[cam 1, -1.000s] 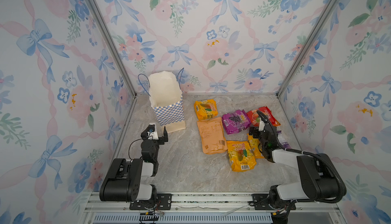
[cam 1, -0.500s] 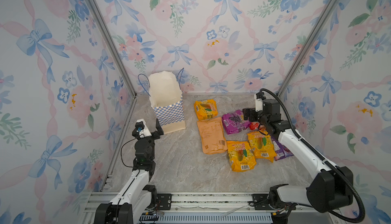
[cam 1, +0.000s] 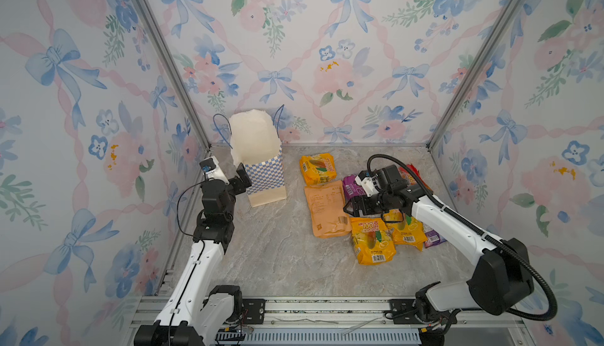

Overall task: Place the snacks into the paper bag
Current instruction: Pick up the snack at the center of the table.

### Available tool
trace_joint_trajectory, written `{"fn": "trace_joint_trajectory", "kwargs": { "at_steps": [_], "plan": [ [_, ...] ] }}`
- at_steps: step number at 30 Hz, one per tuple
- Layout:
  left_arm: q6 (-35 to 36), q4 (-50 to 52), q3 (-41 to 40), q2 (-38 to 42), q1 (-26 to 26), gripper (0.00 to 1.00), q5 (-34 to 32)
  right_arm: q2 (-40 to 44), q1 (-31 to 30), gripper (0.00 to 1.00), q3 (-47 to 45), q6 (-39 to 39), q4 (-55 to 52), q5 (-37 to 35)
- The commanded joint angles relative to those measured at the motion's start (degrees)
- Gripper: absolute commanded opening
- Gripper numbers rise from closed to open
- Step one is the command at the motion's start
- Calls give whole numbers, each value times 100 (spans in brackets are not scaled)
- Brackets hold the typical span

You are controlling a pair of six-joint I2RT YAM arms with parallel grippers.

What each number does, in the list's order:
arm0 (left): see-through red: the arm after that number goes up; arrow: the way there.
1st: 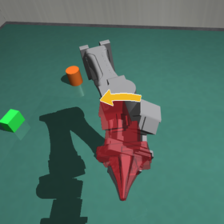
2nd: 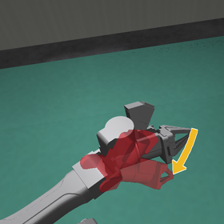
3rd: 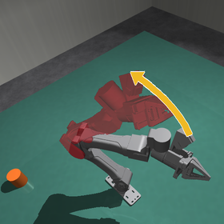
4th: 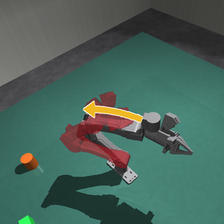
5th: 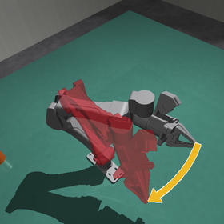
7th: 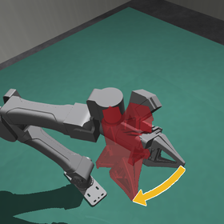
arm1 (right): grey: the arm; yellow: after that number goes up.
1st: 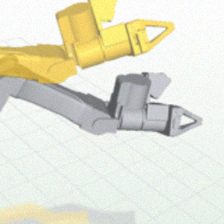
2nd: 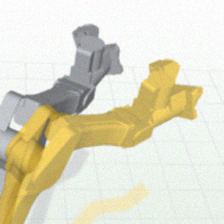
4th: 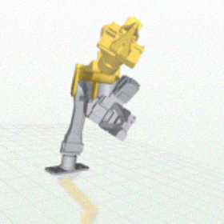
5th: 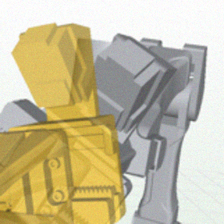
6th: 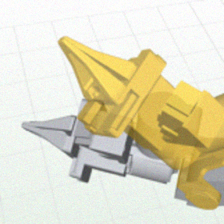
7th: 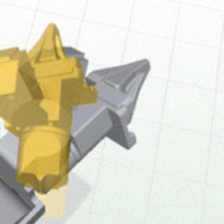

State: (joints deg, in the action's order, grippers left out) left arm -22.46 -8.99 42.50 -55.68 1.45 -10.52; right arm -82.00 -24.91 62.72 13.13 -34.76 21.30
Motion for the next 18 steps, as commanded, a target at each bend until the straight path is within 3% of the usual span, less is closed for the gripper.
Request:
{"fn": "trace_joint_trajectory", "kwargs": {
  "at_steps": [1, 7, 18],
  "plan": [
    [-424, 1107, 681, -268, -141, 98, 346, 1, -41, 97, -62, 230, -279, 20],
    [-548, 1915, 1770, -735, -233, 98, 595, -419, -70, 96, 81, 303, -261, 205],
    [-518, 2399, 2405, -1106, -499, 98, 801, -1447, -85, 97, 477, 372, 67, 384]
  ]
}}
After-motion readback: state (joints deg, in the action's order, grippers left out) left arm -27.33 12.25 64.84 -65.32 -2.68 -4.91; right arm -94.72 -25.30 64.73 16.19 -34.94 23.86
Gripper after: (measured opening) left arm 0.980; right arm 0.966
